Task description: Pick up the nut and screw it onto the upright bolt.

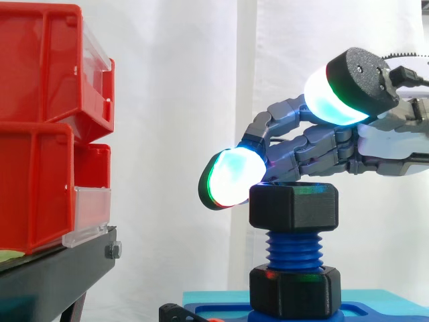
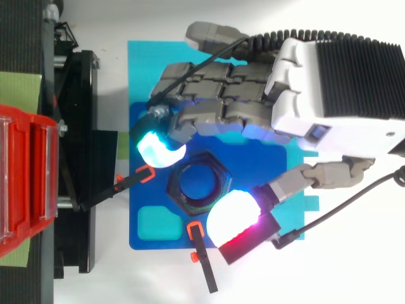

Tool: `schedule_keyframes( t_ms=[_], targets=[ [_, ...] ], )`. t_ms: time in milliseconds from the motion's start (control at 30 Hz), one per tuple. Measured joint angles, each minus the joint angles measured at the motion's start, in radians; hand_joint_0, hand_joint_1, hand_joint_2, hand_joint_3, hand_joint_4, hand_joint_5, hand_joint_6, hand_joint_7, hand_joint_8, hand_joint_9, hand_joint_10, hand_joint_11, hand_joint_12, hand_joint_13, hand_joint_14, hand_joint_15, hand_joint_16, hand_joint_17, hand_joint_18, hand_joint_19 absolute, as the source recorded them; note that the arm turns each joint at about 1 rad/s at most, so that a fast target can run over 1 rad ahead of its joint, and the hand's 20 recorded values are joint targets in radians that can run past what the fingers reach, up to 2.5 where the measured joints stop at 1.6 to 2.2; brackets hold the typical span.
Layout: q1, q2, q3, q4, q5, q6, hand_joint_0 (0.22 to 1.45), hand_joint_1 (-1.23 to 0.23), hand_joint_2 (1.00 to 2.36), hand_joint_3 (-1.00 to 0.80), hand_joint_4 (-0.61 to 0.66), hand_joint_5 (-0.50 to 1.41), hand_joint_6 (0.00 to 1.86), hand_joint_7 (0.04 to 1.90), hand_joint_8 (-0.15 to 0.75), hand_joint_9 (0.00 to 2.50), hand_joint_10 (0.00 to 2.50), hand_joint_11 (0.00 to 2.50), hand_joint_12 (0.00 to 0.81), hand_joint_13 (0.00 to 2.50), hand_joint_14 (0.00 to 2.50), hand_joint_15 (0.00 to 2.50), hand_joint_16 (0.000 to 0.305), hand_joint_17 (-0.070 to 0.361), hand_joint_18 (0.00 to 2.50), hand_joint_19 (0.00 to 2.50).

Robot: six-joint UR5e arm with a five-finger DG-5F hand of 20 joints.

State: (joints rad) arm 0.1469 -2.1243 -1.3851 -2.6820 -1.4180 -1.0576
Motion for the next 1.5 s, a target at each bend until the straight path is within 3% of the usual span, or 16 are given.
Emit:
schedule_keyframes(
  t_ms=[467, 867, 967, 1000, 1100, 1267, 1500],
  targets=[
    [0.009, 0.0, 0.0, -0.013, -0.005, 0.001, 0.48, -0.23, 1.0, -0.5, 0.2, -0.14, 0.5, 0.94, 0.239, 0.46, 0.0, 0.0, 0.305, 0.38, 0.0, 0.0, 0.031, 0.07, 0.03, 0.0],
    [-0.005, 0.0, 0.0, -0.014, -0.007, -0.001, 0.49, -0.25, 1.0, -0.5, 0.19, -0.12, 0.5, 1.14, 0.255, 0.52, 0.0, 0.0, 0.289, 0.44, 0.0, 0.0, 0.027, 0.06, 0.08, 0.0],
    [-0.01, 0.0, 0.0, -0.018, -0.007, -0.002, 0.49, -0.26, 1.0, -0.5, 0.17, -0.1, 0.5, 1.27, 0.261, 0.56, 0.0, 0.0, 0.283, 0.47, 0.0, 0.0, 0.025, 0.057, 0.11, 0.0],
    [-0.011, 0.0, 0.0, -0.019, -0.007, -0.002, 0.49, -0.27, 1.0, -0.5, 0.19, -0.08, 0.5, 1.35, 0.268, 0.61, 0.0, 0.0, 0.28, 0.49, 0.0, 0.0, 0.024, 0.054, 0.14, 0.0],
    [-0.017, 0.0, 0.0, -0.023, -0.007, -0.002, 0.5, -0.3, 1.0, -0.5, 0.18, -0.06, 0.58, 1.25, 0.266, 0.69, 0.0, 0.0, 0.267, 0.57, 0.0, 0.0, 0.021, 0.048, 0.22, 0.0],
    [-0.026, 0.0, -0.001, -0.029, -0.01, -0.004, 0.51, -0.34, 1.0, -0.5, 0.19, 0.01, 0.6, 1.27, 0.26, 0.93, 0.0, 0.0, 0.23, 0.74, 0.0, 0.0, 0.015, 0.034, 0.39, 0.0],
    [-0.038, 0.0, -0.001, -0.038, -0.026, -0.004, 0.53, -0.39, 1.0, -0.5, 0.06, 0.06, 0.62, 1.23, 0.176, 1.31, 0.0, 0.0, 0.171, 1.01, 0.0, 0.0, 0.007, 0.016, 0.71, 0.0]
  ],
)
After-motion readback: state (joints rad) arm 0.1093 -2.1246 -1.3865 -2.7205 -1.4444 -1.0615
